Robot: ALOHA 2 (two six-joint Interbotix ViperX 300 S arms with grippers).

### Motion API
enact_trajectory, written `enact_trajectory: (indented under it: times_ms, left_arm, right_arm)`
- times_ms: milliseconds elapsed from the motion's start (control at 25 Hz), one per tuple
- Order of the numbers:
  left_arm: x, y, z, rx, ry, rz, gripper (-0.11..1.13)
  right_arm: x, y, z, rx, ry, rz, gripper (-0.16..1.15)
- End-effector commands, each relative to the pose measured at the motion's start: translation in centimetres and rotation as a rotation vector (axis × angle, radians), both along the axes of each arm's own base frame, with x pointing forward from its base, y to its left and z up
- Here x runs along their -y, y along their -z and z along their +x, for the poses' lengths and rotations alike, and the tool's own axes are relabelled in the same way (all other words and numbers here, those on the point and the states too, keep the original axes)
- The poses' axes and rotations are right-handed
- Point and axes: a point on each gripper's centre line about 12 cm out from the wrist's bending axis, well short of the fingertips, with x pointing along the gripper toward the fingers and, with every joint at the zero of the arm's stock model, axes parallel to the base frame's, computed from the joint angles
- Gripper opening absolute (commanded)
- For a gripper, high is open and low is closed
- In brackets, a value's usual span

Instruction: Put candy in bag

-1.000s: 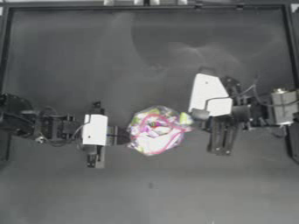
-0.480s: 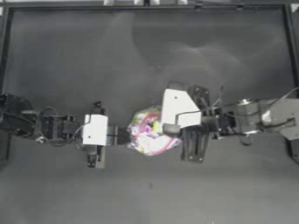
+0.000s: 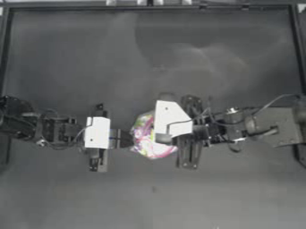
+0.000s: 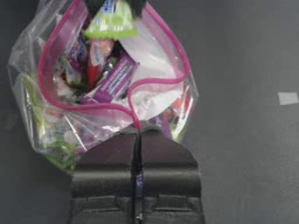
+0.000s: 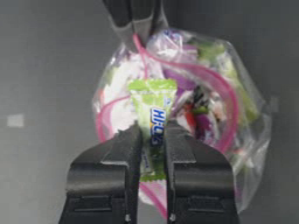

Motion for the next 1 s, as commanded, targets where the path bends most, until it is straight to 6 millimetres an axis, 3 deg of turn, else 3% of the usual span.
enact_trajectory:
  times_ms: [40,320,520,640,1000]
  left_arm:
    - [0.0,-1.2,0.6,0.038,-0.001,0.000,0.09]
    - [0.0,-1.1,0.6,0.037,-0.001,0.000,0.09]
    - [0.0,-1.1,0.6,0.037,-0.001,0.000,0.09]
    - [0.0,-1.1,0.5,0.035,-0.001,-0.001,0.09]
    - [0.0,-1.1,0.5,0.034,-0.001,-0.001,0.09]
  right_arm:
    - [0.6,-1.0,0.9,0.048,0.000,-0.009,0.44]
    - [1.2,-0.3,1.1,0.035,0.010,-0.016,0.52]
    - [1.2,-0.6,1.3,0.052,0.011,-0.009,0.87]
    - [1.1,-0.7,1.3,0.052,0.013,-0.005,1.01]
    - [0.3,-4.2,0.6,0.120,-0.009,-0.019,1.01]
